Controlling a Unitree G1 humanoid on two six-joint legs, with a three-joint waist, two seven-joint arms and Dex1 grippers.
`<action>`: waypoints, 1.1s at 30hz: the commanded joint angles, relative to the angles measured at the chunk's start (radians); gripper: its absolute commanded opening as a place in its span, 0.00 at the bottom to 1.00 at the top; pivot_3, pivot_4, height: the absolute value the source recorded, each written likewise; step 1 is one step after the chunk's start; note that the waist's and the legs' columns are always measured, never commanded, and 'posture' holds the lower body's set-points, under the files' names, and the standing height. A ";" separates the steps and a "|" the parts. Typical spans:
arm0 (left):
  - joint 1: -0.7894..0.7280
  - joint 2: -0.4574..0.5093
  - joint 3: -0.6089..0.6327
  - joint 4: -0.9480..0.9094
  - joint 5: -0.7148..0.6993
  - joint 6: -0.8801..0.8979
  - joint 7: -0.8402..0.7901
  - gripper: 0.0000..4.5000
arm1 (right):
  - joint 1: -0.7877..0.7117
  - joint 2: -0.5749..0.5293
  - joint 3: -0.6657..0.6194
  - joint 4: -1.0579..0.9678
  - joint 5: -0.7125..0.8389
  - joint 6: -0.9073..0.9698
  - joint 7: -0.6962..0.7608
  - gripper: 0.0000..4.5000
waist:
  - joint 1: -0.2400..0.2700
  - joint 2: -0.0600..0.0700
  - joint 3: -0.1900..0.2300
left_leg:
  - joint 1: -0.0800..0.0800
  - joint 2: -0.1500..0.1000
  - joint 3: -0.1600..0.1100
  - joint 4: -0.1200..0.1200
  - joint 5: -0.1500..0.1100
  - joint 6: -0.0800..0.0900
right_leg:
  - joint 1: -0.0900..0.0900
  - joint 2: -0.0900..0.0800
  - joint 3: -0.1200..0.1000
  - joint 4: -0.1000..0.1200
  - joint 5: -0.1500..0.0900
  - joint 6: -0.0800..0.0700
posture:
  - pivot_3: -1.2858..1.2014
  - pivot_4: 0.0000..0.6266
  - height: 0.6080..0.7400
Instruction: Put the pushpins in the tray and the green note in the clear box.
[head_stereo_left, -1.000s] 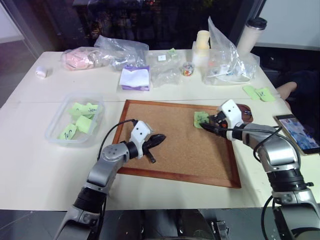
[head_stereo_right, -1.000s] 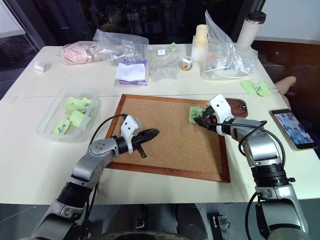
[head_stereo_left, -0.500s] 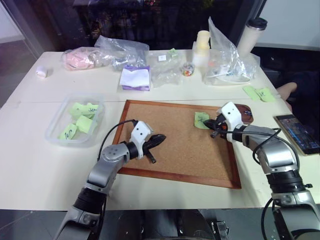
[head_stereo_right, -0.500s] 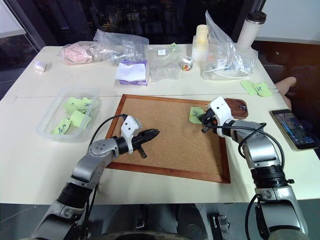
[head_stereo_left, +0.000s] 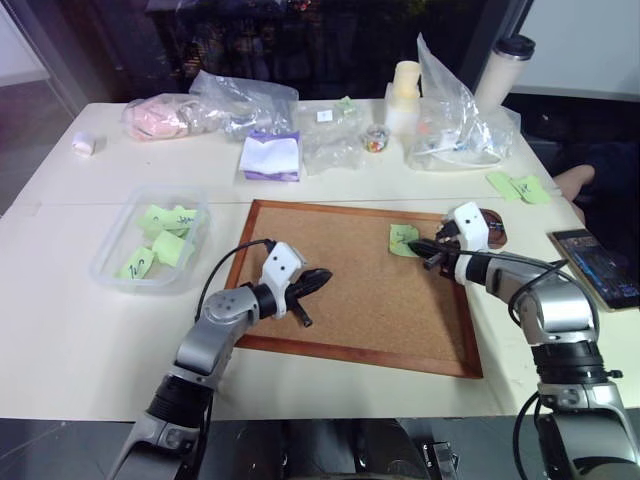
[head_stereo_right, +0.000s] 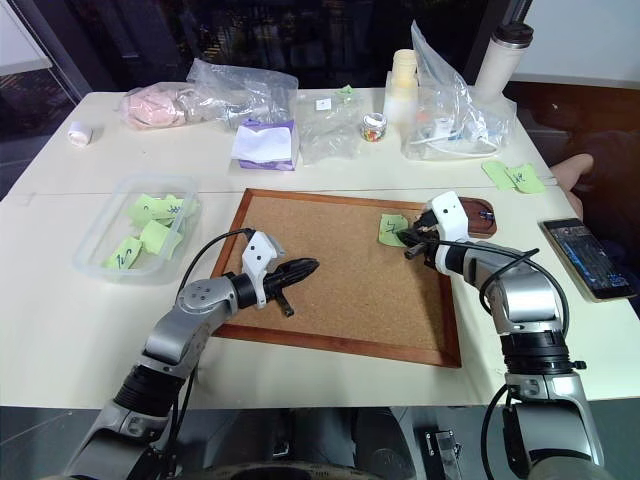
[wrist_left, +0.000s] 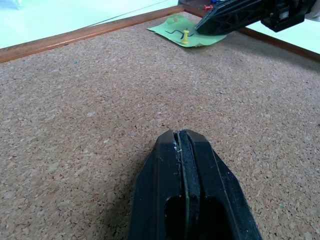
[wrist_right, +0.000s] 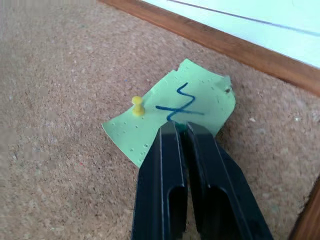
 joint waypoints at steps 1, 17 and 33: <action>0.032 0.012 -0.025 0.041 0.021 0.029 -0.005 0.00 | -0.028 0.021 -0.062 -0.050 0.070 0.052 -0.017 0.01 | 0.000 0.000 0.000 | 0.000 0.000 0.000 0.000 0.000 0.000 | 0.000 0.000 0.000 0.000 0.000 0.000 | 0.52 0.24 1.00; 0.036 0.015 -0.028 0.041 0.022 0.028 -0.009 0.00 | -0.032 0.006 -0.131 -0.115 0.158 0.115 -0.045 0.01 | -0.002 0.000 0.000 | 0.000 0.000 0.000 0.000 0.000 0.000 | 0.000 0.000 0.000 0.000 0.000 0.000 | 0.52 0.24 1.00; 0.034 0.017 -0.026 0.040 0.023 0.029 -0.013 0.00 | -0.195 -0.069 -0.262 0.314 0.068 -0.078 -0.173 0.01 | -0.005 0.000 0.000 | 0.000 0.000 0.001 0.000 0.000 0.000 | 0.000 0.000 0.000 0.000 0.000 0.000 | 0.52 0.24 1.00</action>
